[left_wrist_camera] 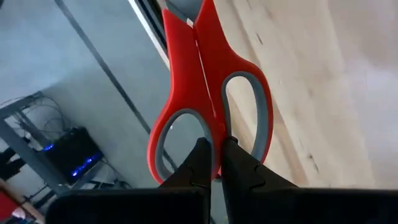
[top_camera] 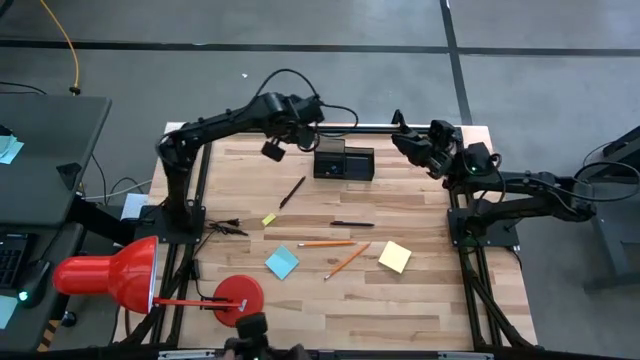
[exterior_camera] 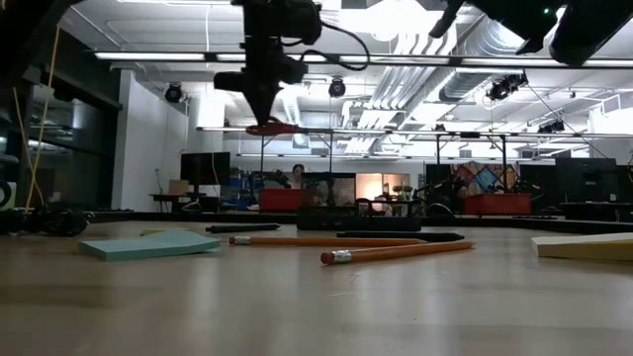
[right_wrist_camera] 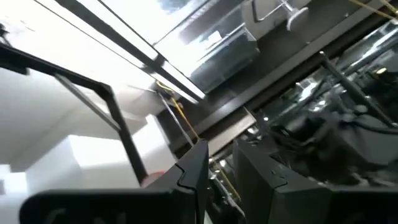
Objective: Pick and place office supplies into organizer
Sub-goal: Put the orange scissors in the black desk organizer
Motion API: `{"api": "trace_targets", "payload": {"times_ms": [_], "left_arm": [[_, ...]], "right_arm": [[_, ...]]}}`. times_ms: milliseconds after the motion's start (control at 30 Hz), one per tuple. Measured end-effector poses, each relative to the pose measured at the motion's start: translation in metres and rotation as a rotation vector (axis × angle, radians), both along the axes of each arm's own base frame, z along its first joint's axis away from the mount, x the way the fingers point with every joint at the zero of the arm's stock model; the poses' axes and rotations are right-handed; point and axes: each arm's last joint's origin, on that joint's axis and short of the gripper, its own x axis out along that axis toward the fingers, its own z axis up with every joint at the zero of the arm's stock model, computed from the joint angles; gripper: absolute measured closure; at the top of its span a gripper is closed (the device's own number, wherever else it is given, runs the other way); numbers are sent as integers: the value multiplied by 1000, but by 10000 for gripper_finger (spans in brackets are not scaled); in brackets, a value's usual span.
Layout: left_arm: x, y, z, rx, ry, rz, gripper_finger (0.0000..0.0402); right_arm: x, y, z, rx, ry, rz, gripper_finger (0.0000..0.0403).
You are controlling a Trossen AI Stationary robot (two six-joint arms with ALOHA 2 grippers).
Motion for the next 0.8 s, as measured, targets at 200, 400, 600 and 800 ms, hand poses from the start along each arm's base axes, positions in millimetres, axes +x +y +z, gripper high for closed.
{"api": "trace_targets", "payload": {"times_ms": [200,400,600,800], "left_arm": [[11,10,-7,156,202,-46,400],[15,5,-15,144,243,-52,400],[14,4,-15,126,229,-42,400],[15,3,-16,72,171,-23,400]], "right_arm": [[-8,3,7,13,-58,19,336],[-12,3,9,55,-31,39,336],[-8,-10,-13,164,302,60,336],[-30,-25,-19,180,446,-27,336]]}}
